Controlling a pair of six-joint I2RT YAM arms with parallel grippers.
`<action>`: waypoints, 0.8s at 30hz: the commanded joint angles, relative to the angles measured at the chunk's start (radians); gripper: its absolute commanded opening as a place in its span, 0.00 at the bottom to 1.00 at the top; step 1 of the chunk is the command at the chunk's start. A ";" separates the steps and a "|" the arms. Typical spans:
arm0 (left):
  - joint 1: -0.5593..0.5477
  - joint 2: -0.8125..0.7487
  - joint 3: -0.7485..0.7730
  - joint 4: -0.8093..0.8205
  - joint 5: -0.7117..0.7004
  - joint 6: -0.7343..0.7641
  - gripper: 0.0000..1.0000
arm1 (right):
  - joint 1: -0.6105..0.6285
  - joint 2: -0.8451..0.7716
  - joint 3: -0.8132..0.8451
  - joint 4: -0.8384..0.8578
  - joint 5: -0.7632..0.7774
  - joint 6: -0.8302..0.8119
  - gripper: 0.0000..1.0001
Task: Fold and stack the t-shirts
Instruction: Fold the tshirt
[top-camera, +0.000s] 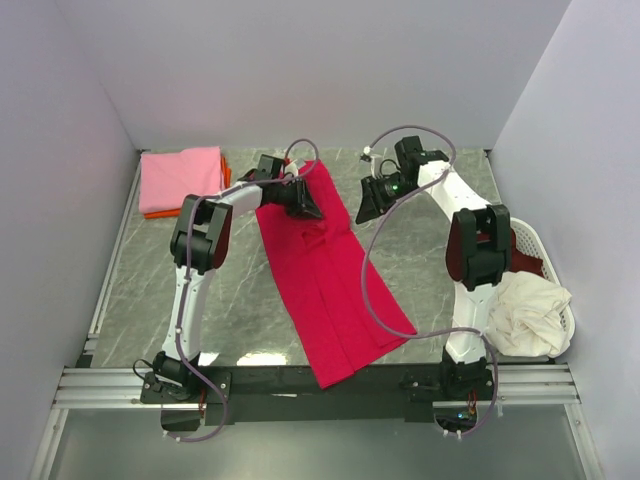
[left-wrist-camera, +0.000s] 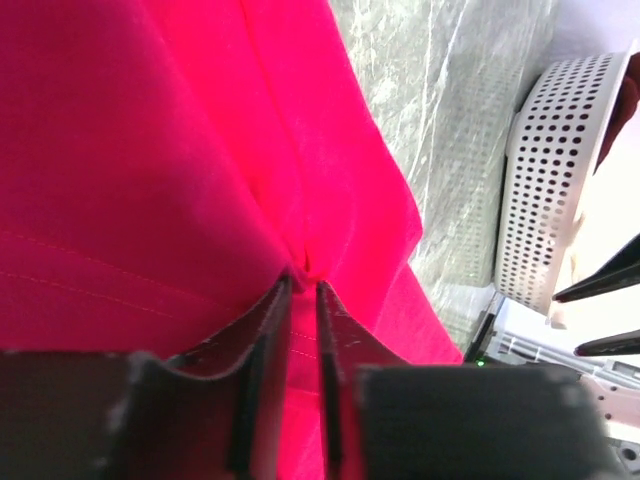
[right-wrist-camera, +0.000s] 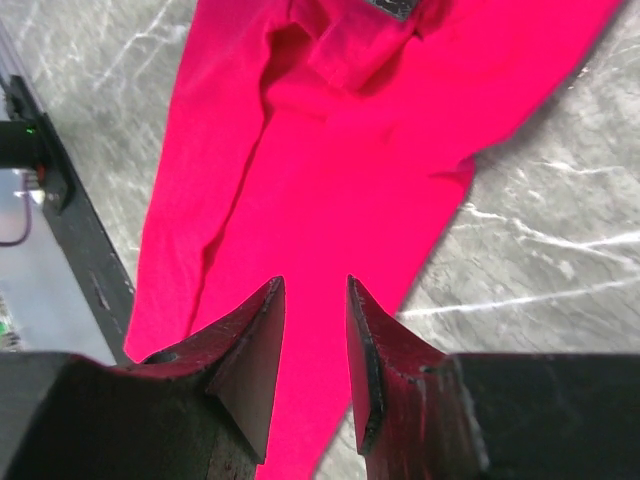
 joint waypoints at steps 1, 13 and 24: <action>0.008 -0.101 0.024 -0.007 -0.034 0.055 0.26 | 0.004 -0.098 -0.010 0.002 0.030 -0.052 0.38; 0.020 -0.726 -0.393 0.061 -0.363 0.290 0.69 | 0.003 -0.474 -0.310 0.033 0.021 -0.417 0.43; -0.095 -1.012 -0.722 -0.033 -0.212 0.280 0.89 | 0.020 -0.716 -0.783 -0.286 0.081 -1.520 0.86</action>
